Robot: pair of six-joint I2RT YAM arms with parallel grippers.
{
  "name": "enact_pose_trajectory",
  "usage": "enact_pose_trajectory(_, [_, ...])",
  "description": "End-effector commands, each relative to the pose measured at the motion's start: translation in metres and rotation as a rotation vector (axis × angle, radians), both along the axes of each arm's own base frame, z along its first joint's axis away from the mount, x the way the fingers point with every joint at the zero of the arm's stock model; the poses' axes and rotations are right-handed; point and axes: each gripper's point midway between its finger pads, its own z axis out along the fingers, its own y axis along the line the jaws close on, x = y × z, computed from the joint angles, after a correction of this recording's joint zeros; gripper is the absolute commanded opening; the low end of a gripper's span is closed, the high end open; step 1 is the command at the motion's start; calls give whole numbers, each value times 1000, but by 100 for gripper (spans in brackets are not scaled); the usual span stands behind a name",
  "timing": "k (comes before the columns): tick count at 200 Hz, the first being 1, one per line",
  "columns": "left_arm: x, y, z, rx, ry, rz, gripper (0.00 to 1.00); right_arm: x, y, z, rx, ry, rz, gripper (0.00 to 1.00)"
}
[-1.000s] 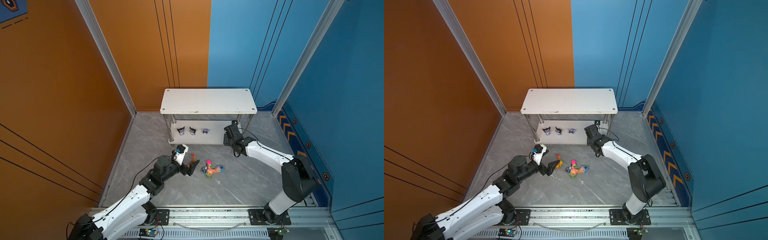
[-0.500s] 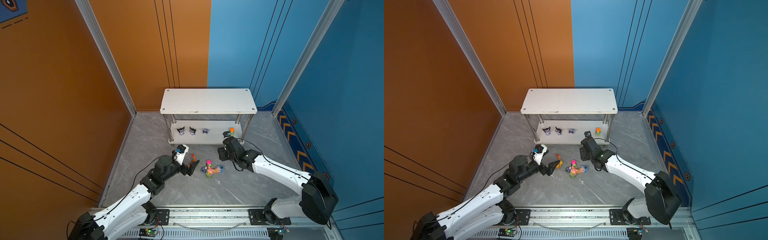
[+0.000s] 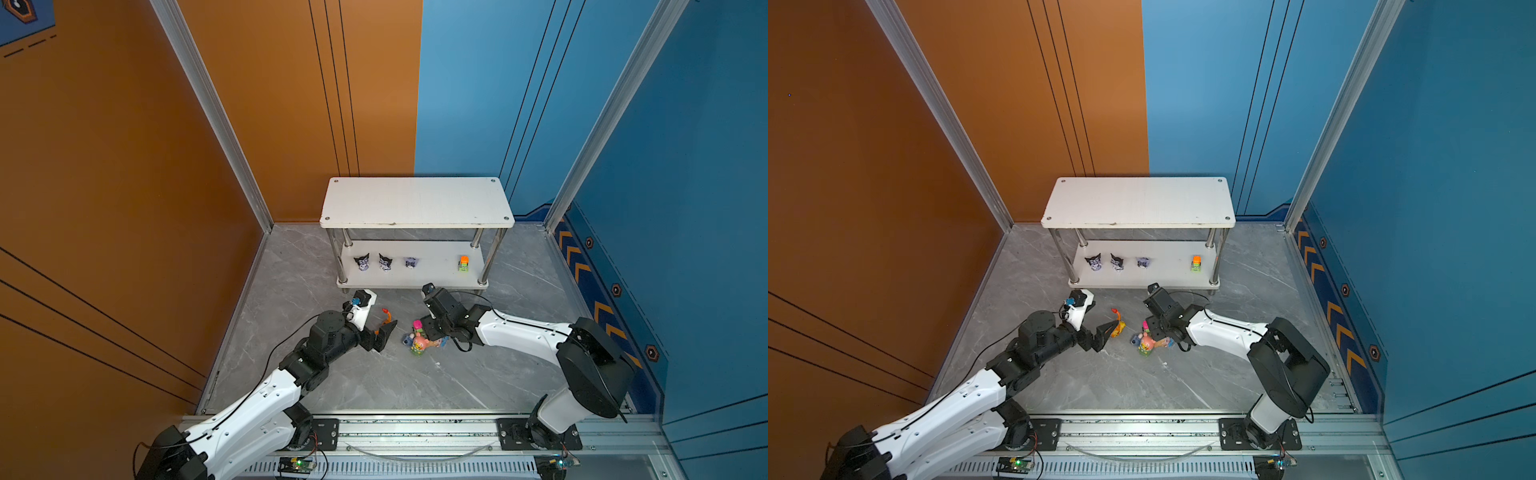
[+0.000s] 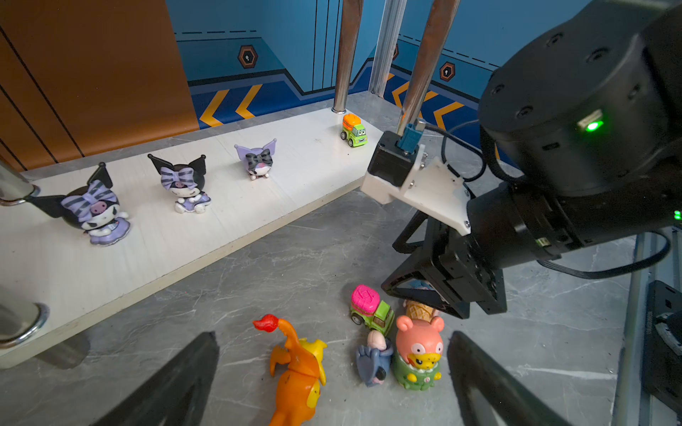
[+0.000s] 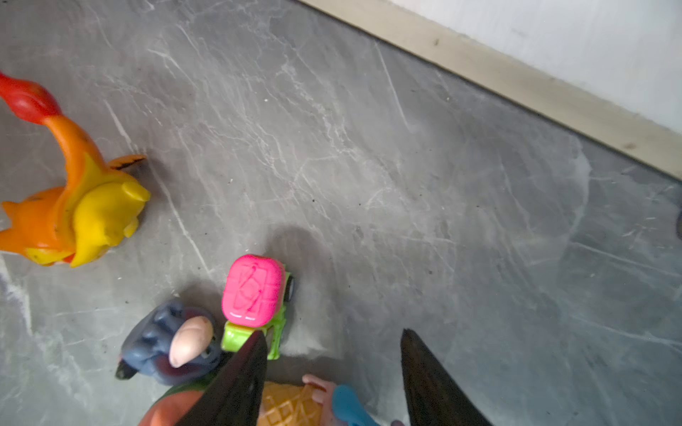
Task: Place and organize the plastic toys onto the shelf
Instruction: 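Move the right gripper back to the toy pile over the pink-and-green truck, then lower the right gripper and grasp the pink-and-green toy truck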
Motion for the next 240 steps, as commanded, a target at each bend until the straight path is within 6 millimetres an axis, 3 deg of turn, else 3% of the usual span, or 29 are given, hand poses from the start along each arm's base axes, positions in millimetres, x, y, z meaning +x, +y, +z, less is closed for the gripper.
enact_pose_trajectory(1, [1,0,-4,6,16,12,98,-2,12,3,25,-10,46,60])
enact_pose_trajectory(118, [2,1,-4,9,8,14,98,-14,26,-16,-8,34,72,59])
enact_pose_trajectory(208, [1,5,-3,5,-2,23,98,-8,41,-20,-1,44,28,52])
enact_pose_trajectory(240, [1,5,-3,5,-3,22,98,-7,38,-26,-28,57,5,44])
